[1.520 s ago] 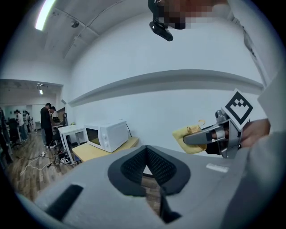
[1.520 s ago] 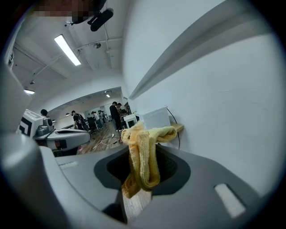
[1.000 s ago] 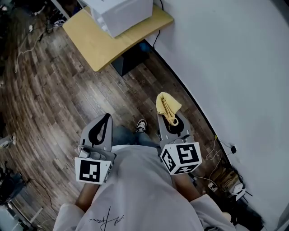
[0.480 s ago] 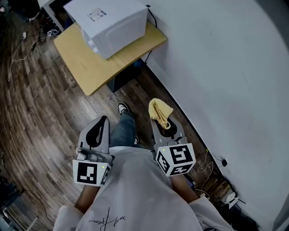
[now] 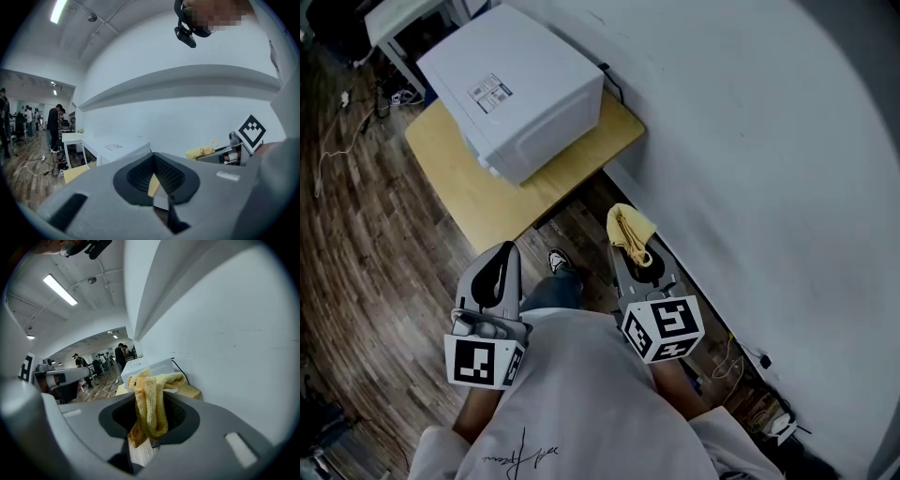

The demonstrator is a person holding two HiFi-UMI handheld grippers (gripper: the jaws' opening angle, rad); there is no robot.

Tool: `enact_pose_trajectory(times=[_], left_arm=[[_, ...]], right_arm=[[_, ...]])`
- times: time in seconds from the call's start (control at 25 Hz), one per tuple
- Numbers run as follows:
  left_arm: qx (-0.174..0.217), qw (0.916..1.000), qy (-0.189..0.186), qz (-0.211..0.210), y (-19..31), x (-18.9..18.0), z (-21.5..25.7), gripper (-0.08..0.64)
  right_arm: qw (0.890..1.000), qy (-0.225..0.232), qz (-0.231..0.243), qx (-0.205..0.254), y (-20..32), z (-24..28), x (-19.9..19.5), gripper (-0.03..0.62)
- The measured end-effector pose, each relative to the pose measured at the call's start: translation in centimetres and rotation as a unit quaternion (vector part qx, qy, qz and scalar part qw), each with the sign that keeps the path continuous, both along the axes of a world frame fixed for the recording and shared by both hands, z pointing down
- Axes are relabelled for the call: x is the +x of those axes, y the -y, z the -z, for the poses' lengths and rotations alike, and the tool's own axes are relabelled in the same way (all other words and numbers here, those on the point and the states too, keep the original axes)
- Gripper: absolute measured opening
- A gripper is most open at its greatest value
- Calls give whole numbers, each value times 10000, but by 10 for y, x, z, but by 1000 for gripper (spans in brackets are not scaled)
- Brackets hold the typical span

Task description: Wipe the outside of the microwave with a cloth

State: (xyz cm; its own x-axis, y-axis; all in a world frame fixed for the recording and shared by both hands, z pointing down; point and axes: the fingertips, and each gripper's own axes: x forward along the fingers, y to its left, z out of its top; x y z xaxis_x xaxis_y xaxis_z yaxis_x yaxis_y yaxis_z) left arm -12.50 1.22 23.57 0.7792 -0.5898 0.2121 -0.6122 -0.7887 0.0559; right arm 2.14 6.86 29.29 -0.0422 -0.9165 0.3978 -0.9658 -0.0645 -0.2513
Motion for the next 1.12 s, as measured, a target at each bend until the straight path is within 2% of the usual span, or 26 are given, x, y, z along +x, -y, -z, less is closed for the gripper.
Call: enact_pose_trajectory(times=[0.2, 0.48, 0.72, 0.92, 1.12], left_arm=[[-56, 9999, -2, 145, 56, 19, -4, -8], [-72, 9983, -100, 561, 87, 21, -6, -8], [-170, 9915, -214, 1274, 83, 27, -15, -9], [-250, 9778, -250, 2064, 69, 35, -19, -11], [-186, 9727, -219, 2302, 46, 49, -19, -11]], right_arm=[[9994, -66, 62, 338, 64, 0, 26, 110], [9950, -429, 214, 877, 121, 9, 56, 110], [9894, -603, 583, 1182, 162, 5, 83, 110], [9848, -476, 837, 1444, 196, -5, 104, 110], [9806, -479, 1046, 1586, 226, -27, 121, 112]])
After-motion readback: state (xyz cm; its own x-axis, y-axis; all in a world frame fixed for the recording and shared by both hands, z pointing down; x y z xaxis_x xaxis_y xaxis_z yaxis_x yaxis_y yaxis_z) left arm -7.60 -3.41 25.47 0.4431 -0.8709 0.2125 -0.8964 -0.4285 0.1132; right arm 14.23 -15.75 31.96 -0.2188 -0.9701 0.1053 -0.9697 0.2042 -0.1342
